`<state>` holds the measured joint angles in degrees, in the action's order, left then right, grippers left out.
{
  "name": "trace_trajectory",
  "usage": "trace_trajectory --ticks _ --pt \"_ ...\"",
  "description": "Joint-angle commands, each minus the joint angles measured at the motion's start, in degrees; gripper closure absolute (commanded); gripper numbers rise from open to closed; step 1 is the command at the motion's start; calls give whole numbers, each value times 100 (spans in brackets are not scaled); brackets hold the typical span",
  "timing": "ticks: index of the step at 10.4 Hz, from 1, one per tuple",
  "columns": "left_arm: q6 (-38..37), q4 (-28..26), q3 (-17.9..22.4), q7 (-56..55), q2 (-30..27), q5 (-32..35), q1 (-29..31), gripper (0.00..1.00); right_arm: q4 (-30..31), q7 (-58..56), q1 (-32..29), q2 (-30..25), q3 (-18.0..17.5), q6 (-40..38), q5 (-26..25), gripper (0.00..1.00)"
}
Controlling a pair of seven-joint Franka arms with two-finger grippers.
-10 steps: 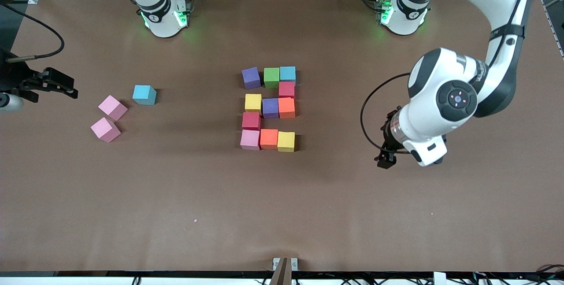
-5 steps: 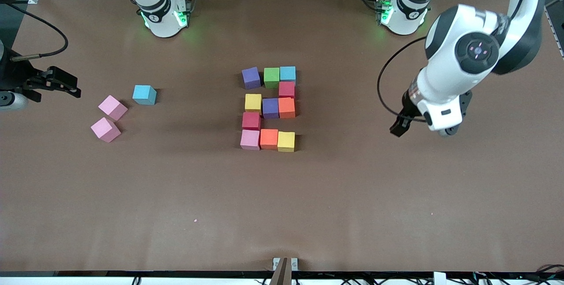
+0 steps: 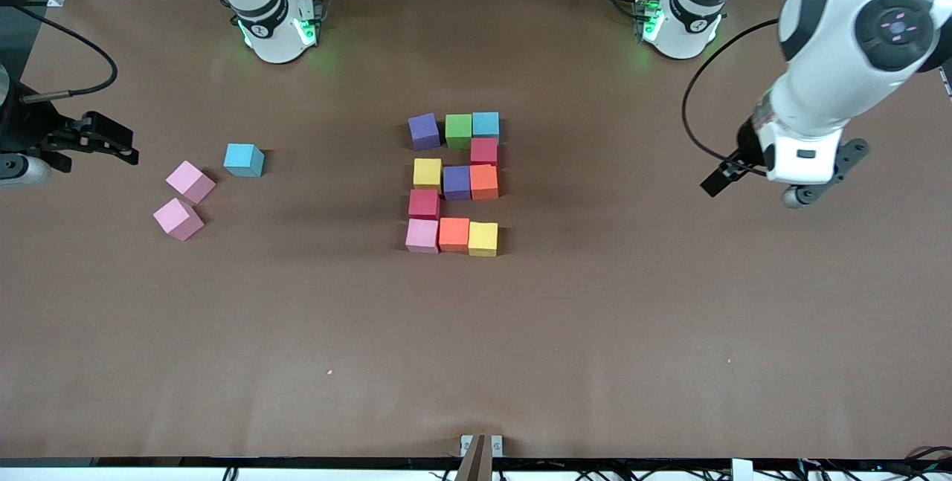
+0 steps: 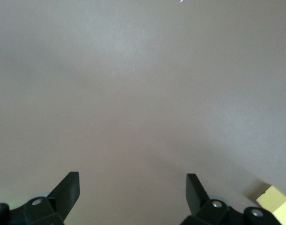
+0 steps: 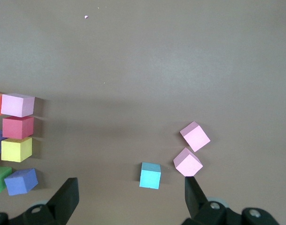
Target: Form number 2 with 11 blocks
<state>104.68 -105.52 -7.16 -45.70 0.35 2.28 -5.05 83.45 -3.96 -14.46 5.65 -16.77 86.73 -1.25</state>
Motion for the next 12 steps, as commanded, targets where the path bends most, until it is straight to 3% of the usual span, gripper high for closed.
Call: trace_trajectory --ticks 1,4,7,12 --pt "-411 363 240 1278 -184 98 4 0 -56 71 40 -47 7 -59 -42 0" --pt "-1183 1355 259 2510 -132 18 92 0 -74 71 40 -38 7 -51 2 0" --pt "-1749 1937 250 3372 -149 36 74 0 -74 62 40 -38 7 -51 2 0" --pt "-1837 1983 180 3770 -123 27 13 0 -74 62 49 -29 7 -51 11 0"
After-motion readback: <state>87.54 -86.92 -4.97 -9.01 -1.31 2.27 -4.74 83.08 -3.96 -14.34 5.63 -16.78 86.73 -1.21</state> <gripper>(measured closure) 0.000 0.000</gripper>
